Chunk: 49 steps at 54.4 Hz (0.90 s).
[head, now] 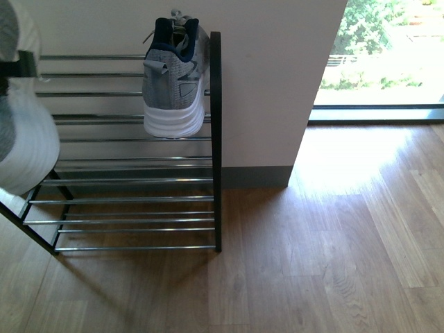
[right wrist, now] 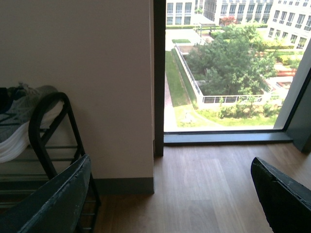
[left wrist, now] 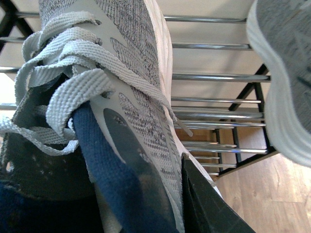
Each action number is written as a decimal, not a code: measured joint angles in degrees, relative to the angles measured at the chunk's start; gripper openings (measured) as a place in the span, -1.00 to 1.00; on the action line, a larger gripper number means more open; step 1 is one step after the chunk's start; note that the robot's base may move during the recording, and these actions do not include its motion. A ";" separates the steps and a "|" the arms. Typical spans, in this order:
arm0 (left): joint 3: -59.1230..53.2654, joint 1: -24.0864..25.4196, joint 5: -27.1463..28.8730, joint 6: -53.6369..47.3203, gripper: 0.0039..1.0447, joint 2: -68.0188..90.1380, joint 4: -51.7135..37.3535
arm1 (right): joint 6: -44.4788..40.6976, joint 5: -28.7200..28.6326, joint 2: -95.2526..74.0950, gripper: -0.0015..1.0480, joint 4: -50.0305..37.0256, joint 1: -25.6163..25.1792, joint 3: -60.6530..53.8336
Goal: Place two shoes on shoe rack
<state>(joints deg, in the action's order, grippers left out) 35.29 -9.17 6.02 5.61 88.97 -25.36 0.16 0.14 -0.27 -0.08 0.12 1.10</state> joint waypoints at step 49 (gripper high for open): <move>35.93 -8.31 2.56 -2.45 -0.97 26.51 18.45 | 0.00 0.00 0.00 0.82 0.00 0.02 0.00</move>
<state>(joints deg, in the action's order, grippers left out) 71.22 -17.47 8.58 3.16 115.48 -6.92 0.16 0.14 -0.27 -0.08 0.14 1.10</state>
